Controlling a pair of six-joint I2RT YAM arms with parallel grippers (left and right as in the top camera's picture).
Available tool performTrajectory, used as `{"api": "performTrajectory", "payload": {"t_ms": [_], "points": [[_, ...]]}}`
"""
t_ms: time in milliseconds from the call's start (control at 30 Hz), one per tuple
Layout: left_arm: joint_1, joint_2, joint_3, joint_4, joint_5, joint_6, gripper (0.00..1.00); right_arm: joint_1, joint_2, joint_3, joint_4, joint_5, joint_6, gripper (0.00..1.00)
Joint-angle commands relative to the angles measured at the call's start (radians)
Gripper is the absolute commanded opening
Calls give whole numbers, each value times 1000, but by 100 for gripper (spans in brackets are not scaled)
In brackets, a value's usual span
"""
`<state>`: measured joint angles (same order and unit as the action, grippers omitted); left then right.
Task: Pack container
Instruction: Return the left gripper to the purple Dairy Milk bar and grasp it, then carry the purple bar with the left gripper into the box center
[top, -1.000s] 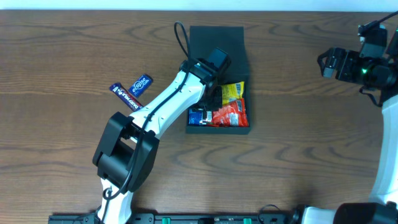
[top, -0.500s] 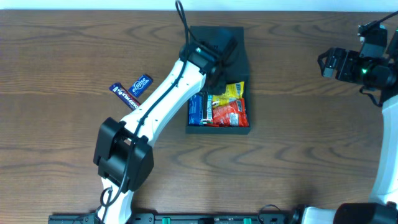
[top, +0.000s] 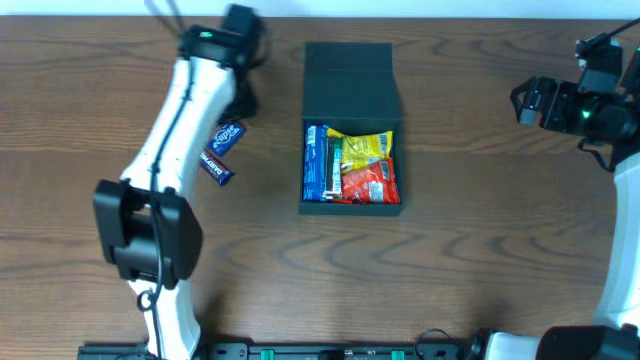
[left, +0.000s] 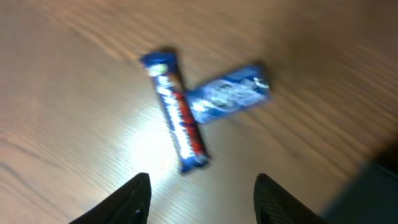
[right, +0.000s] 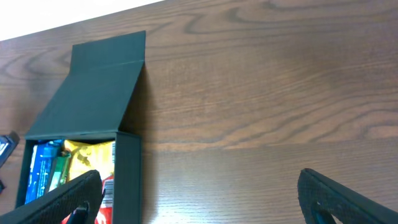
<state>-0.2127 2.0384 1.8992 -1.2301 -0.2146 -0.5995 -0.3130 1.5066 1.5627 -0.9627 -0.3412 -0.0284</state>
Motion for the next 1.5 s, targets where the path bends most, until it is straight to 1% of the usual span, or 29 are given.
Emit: {"api": "performTrajectory", "payload": {"t_ms": [0,100,233,333,400,533,733,1033,1467], "points": [[40,-9,-109,37,46,-13,54,-9,-18,8,2,-7,13,99],[63,-9,-211,105,78,-13,54,-9,-18,8,1,-7,13,99],[87,-9,-280,177,93,-13,55,-9,-18,8,1,-8,13,99],[119,-9,-324,211,117,-6,46,-9,-18,8,2,-7,13,99],[136,-9,-346,227,131,2,45,-8,-18,8,2,-7,13,99],[150,-8,-396,308,197,55,49,-7,-18,8,2,-7,13,99],[154,-8,-441,382,208,80,52,-7,-18,8,2,-8,14,99],[162,-5,-472,407,213,80,52,-6,-18,8,2,-8,25,99],[173,53,-473,452,218,80,54,-6,-18,8,1,-7,25,99]]}}
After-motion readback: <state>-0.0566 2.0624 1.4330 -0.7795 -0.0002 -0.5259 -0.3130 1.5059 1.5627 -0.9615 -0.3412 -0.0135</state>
